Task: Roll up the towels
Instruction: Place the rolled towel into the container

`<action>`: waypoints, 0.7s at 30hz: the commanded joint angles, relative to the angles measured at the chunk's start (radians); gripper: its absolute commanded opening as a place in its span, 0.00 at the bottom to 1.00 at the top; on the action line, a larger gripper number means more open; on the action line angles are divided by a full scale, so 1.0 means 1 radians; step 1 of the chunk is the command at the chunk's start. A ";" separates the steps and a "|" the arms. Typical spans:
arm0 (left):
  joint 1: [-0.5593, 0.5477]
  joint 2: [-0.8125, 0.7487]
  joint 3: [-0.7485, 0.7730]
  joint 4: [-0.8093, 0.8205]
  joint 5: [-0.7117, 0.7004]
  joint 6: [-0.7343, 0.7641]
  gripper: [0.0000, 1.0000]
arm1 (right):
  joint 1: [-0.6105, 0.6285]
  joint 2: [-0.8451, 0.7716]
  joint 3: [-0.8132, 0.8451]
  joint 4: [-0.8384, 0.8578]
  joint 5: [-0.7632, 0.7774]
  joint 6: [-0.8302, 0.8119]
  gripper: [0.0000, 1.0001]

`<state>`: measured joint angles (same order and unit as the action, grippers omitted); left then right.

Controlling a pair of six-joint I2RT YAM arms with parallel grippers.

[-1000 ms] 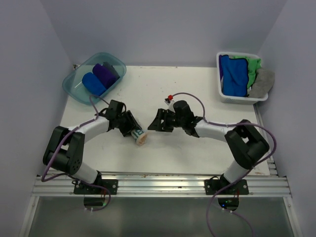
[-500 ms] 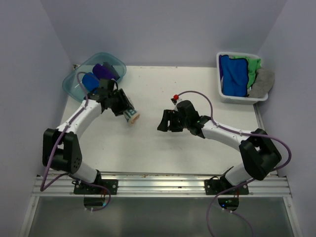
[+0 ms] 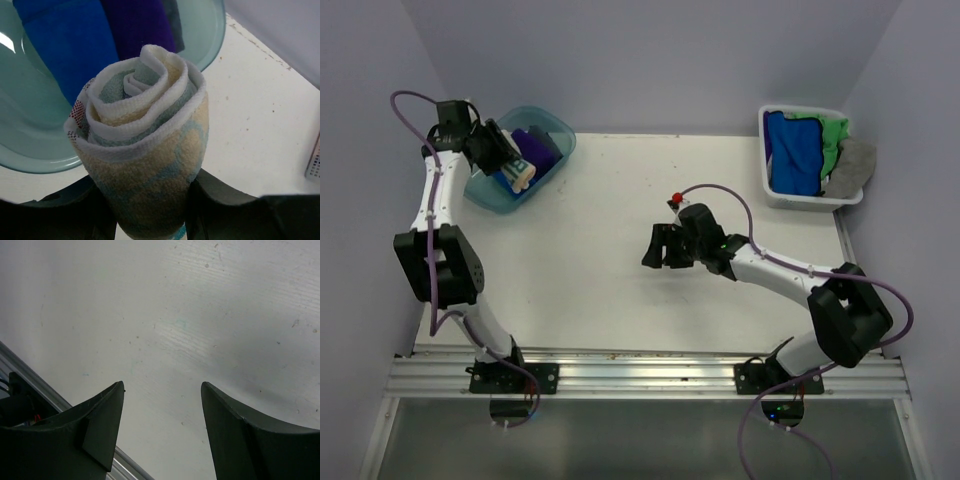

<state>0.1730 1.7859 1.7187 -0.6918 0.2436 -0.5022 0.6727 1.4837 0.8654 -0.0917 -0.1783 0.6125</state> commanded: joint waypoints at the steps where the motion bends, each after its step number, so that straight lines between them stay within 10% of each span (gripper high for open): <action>1: 0.048 0.076 0.048 0.012 0.078 0.050 0.49 | -0.004 0.003 0.044 -0.017 -0.015 -0.020 0.67; 21: 0.206 0.389 0.197 0.032 0.106 0.053 0.47 | -0.002 0.135 0.095 -0.022 -0.044 -0.013 0.66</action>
<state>0.3550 2.1693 1.8706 -0.6865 0.3546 -0.4614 0.6727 1.6104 0.9215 -0.1127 -0.2050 0.6086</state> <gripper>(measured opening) 0.484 0.662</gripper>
